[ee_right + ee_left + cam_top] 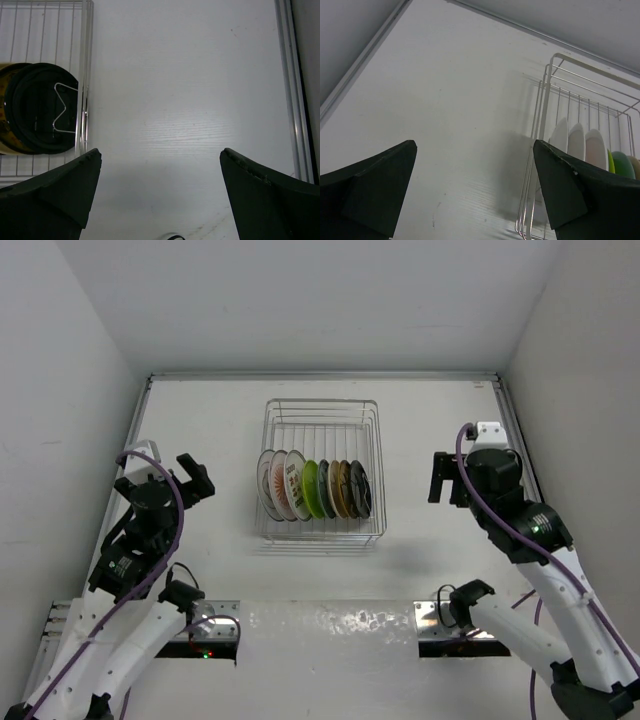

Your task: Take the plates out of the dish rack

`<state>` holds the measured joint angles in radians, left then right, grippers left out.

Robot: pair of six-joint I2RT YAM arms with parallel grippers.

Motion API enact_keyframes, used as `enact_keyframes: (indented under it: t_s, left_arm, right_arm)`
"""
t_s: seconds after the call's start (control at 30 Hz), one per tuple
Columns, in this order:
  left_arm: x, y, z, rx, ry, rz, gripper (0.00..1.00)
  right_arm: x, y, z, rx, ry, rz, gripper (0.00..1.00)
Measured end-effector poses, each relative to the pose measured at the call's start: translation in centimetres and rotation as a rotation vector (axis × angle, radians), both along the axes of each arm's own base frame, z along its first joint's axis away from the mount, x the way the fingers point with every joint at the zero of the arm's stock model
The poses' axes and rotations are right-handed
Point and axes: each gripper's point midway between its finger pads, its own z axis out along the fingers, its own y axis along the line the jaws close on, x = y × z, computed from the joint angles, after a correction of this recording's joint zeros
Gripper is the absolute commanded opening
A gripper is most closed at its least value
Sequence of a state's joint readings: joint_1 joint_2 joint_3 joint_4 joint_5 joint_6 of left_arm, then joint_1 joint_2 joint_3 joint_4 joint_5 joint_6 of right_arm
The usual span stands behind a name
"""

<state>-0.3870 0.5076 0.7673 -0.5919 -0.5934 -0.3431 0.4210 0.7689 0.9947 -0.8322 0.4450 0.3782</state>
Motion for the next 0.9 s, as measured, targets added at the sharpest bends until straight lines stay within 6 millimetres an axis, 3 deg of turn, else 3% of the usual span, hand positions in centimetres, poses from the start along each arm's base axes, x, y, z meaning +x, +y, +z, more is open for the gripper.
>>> enact_keyframes:
  t_s: [0.17, 0.37, 0.43, 0.6, 0.77, 0.9]
  left_arm:
    - [0.0, 0.0, 0.1, -0.002, -0.004, 0.0, 1.0]
    - [0.0, 0.0, 0.0, -0.002, -0.005, 0.0, 1.0]
    - [0.0, 0.0, 0.0, -0.002, -0.004, 0.0, 1.0]
    - [0.0, 0.0, 0.0, -0.001, -0.002, 0.001, 1.0]
    - [0.1, 0.0, -0.2, 0.001, 0.003, 0.0, 1.0]
    - [0.1, -0.1, -0.4, 0.002, 0.007, -0.001, 1.0]
  right_arm:
    - [1.3, 1.9, 0.2, 0.069, -0.013, 0.045, 0.99]
    - [5.2, 6.9, -1.4, 0.192, 0.064, 0.115, 0.97]
    - [6.8, 9.1, -2.8, 0.214, 0.108, 0.135, 0.92]
    - [8.3, 15.1, -6.4, 0.214, 0.194, 0.205, 0.56]
    - [8.4, 18.6, -8.2, 0.203, 0.217, 0.237, 0.52]
    - [8.9, 19.9, -9.1, 0.184, 0.213, 0.229, 0.45]
